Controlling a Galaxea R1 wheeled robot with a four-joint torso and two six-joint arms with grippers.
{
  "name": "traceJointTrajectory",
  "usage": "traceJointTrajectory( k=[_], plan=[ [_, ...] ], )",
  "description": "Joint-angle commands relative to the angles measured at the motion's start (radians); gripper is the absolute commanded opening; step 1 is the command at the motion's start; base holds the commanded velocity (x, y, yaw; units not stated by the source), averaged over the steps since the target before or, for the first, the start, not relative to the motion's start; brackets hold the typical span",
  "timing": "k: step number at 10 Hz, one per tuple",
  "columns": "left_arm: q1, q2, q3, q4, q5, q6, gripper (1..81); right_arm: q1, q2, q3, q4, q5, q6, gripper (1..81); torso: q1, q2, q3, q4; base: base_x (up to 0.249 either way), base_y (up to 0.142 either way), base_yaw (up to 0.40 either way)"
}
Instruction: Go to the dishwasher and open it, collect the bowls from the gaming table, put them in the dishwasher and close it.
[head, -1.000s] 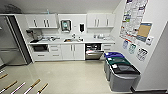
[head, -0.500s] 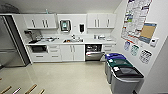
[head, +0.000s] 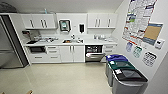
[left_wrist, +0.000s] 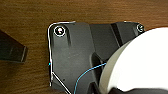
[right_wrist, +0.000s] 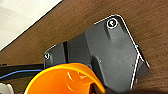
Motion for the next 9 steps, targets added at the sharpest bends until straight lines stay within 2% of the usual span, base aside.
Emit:
traceJointTrajectory(
  k=[1,7,9],
  plan=[
    [-0.035,-0.011,0.002,-0.001,0.028,-0.001,1.0,0.037,-0.022,0.016,-0.023,-0.039,-0.005,1.0,0.0,0.0,0.0,0.0,0.162,0.0,0.0],
    [-0.038,-0.005,-0.009,0.002,0.028,-0.001,1.0,0.042,-0.019,0.01,-0.029,-0.041,-0.005,1.0,0.0,0.0,0.0,0.0,0.162,0.0,0.0],
    [-0.038,-0.005,-0.009,0.002,0.028,-0.001,1.0,0.042,-0.018,0.01,-0.029,-0.041,-0.005,1.0,0.0,0.0,0.0,0.0,0.162,-0.068,0.0]
  ],
)
